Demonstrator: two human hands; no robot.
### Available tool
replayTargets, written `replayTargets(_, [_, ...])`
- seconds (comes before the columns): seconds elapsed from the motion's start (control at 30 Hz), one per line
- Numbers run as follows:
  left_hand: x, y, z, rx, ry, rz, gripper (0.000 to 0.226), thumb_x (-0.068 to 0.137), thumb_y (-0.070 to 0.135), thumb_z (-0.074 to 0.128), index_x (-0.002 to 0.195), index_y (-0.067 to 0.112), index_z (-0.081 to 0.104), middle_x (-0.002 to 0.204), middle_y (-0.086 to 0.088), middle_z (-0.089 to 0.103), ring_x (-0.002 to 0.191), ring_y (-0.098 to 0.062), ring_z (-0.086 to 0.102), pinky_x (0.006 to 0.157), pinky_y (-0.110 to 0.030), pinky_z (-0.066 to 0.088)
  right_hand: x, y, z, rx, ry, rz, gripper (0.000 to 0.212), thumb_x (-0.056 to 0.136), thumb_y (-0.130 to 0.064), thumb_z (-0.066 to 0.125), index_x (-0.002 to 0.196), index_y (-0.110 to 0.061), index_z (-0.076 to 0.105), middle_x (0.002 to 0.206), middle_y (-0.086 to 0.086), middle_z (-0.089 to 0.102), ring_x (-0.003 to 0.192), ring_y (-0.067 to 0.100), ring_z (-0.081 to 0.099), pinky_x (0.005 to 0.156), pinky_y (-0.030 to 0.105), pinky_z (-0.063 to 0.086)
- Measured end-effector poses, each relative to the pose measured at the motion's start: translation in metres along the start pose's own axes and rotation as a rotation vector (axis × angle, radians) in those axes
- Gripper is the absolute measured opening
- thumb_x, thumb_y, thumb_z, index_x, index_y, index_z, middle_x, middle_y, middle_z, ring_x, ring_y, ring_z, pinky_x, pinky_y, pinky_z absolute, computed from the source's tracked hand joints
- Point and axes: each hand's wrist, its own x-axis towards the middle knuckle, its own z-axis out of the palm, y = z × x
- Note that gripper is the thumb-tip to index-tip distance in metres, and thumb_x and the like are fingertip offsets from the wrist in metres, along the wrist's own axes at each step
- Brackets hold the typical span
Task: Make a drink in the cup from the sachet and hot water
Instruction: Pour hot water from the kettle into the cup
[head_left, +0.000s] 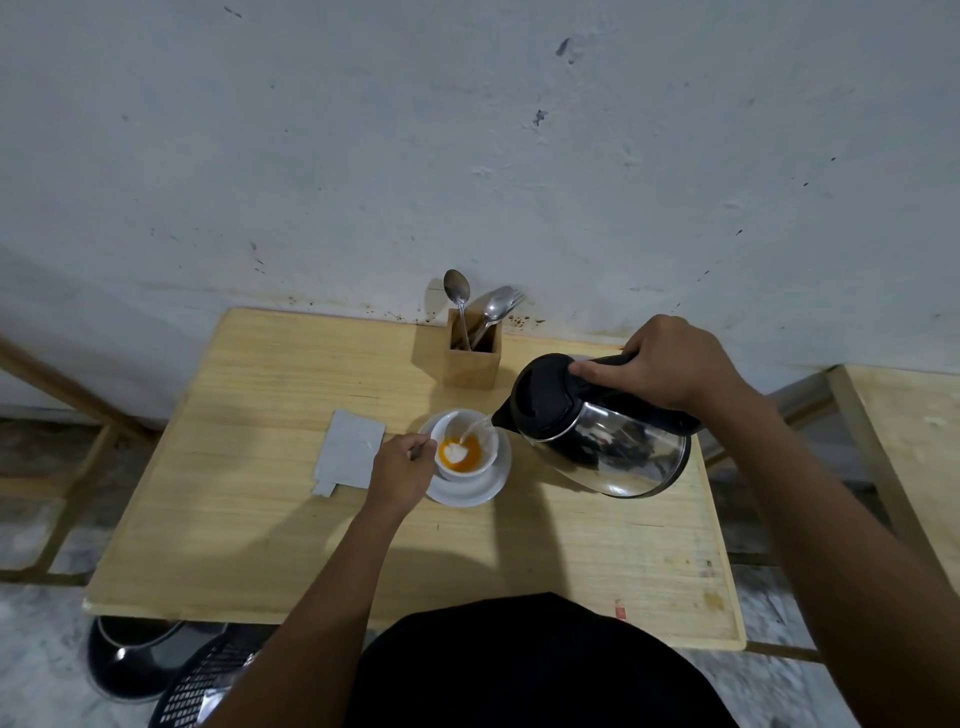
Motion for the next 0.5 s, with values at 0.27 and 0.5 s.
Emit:
replayTargets(0.27, [0.0016,-0.0033,0.0016,0.001,0.009,0.002,0.025,0.093,0.022,0.055,0.110,0.008,0.066,0.103,-0.007,0.066,0.095,-0.033,0.066,0.089,-0.049,0.055,-0.0013,0.0018,-0.0052,-0.008,-0.006,0.016,0.078,0.061,-0.084,0.057,0.044,-0.012,0.036,0.039,-0.001,0.028,0.042,0.019,0.037,0.048,0.028,0.029])
replayTargets(0.5, [0.0020,-0.0031,0.0027,0.005,0.016,-0.004,0.024,0.093,0.021,0.055,0.109,0.008,0.067,0.096,-0.003,0.063,0.092,-0.033,0.067,0.088,-0.046,0.055,-0.0029,0.0045,-0.0089,-0.012,-0.013,0.021,0.077,0.062,-0.084,0.056,0.043,-0.011,0.038,0.040,-0.001,0.031,0.042,0.019,0.038,0.048,0.028,0.029])
